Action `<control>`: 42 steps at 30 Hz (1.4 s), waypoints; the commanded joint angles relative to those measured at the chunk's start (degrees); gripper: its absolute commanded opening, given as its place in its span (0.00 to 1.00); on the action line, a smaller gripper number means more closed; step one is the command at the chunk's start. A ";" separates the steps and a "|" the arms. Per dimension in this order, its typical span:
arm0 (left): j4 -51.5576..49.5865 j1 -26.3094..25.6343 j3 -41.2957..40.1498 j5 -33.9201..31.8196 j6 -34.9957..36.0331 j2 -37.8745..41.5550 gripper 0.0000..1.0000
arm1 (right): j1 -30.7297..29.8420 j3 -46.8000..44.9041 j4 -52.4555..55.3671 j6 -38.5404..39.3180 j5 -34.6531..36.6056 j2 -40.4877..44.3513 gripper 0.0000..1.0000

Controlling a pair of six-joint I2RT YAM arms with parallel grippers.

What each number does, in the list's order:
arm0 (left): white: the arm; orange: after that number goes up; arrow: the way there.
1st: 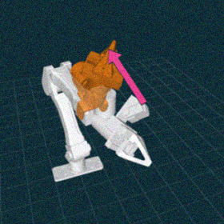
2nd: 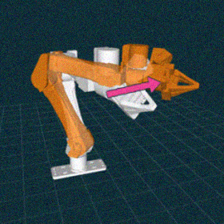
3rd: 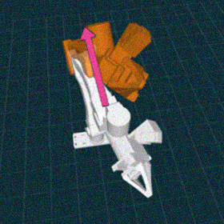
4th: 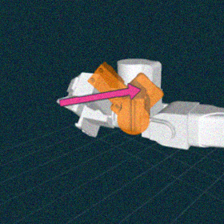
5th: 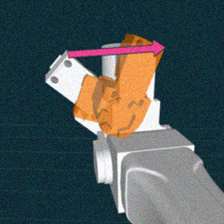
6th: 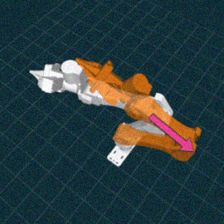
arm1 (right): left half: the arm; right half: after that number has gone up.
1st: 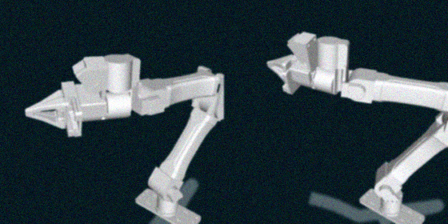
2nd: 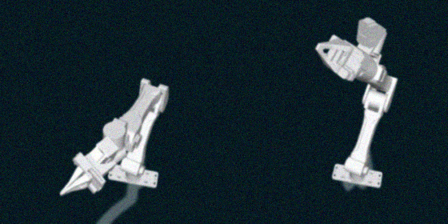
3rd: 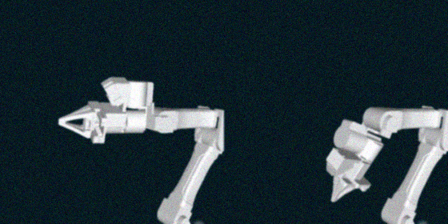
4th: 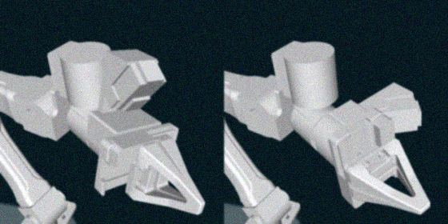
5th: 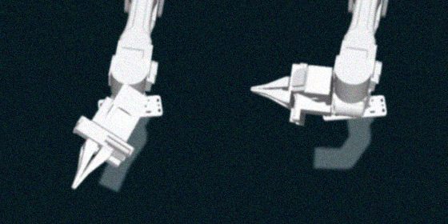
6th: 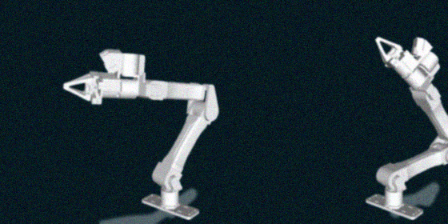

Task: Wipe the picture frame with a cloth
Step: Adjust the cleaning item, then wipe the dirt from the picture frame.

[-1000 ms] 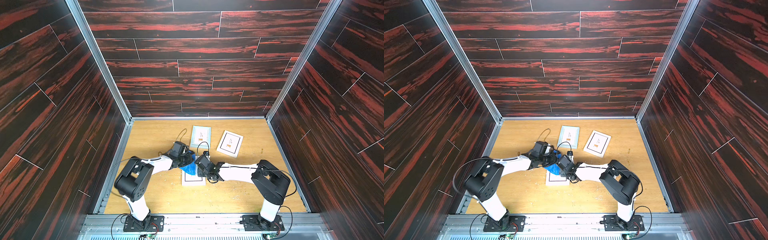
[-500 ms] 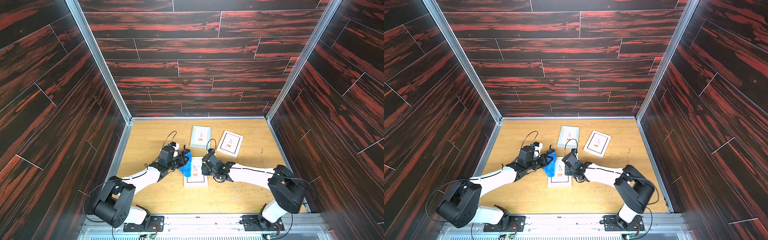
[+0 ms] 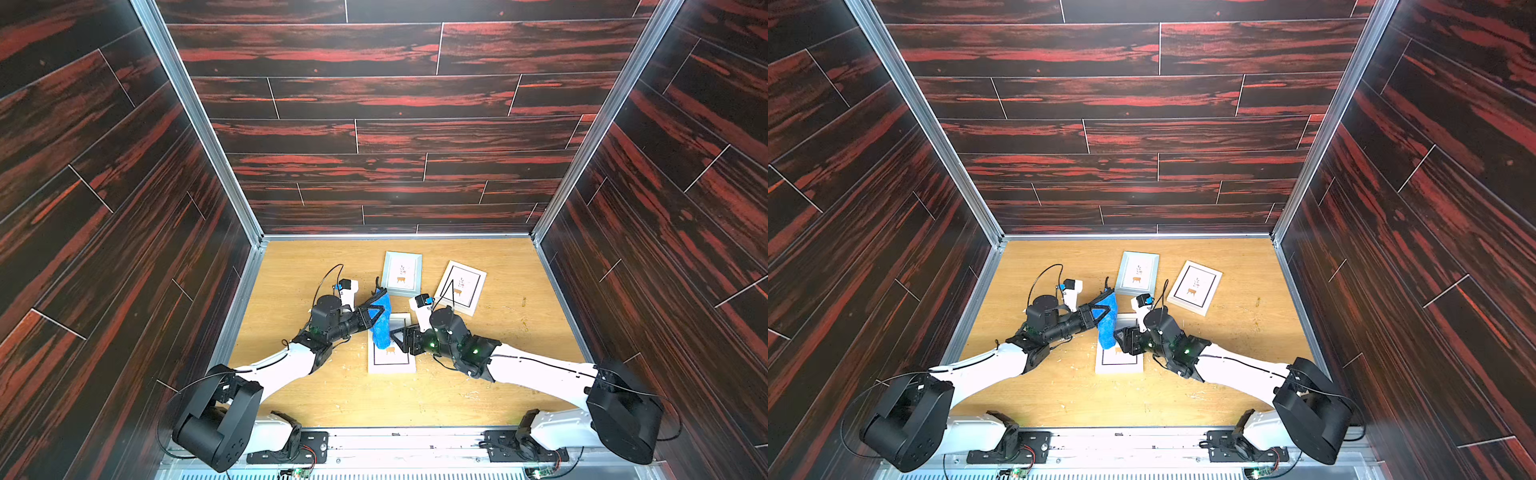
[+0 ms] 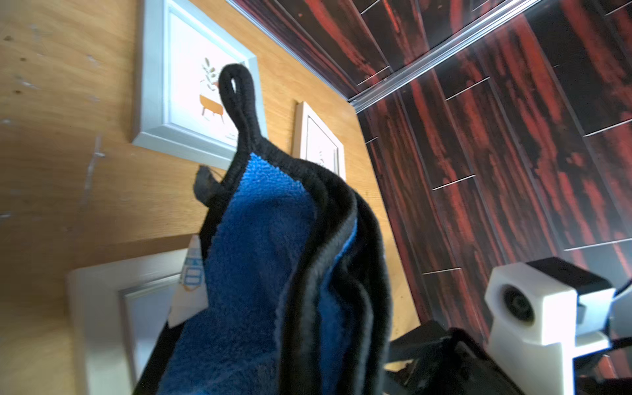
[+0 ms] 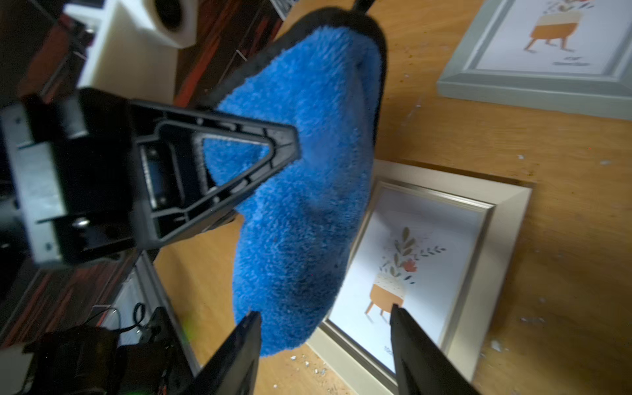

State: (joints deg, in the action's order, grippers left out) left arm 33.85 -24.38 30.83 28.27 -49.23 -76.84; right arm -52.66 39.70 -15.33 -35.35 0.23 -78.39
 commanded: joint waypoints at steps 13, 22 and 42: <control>15.04 -2.50 -2.17 7.11 -6.54 -0.43 0.00 | -0.09 4.16 -9.72 1.86 -5.65 -4.97 0.60; 9.57 -0.95 -4.54 1.50 -5.57 0.11 0.21 | -0.12 8.02 1.91 2.20 5.63 -5.97 0.01; -33.35 -1.15 -0.30 -13.23 10.09 0.15 0.50 | -2.36 16.03 16.65 1.13 8.45 -22.10 0.00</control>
State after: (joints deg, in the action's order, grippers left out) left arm 0.49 -24.58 30.52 13.80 -38.74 -76.16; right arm -54.89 54.06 0.62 -32.80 11.07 -98.28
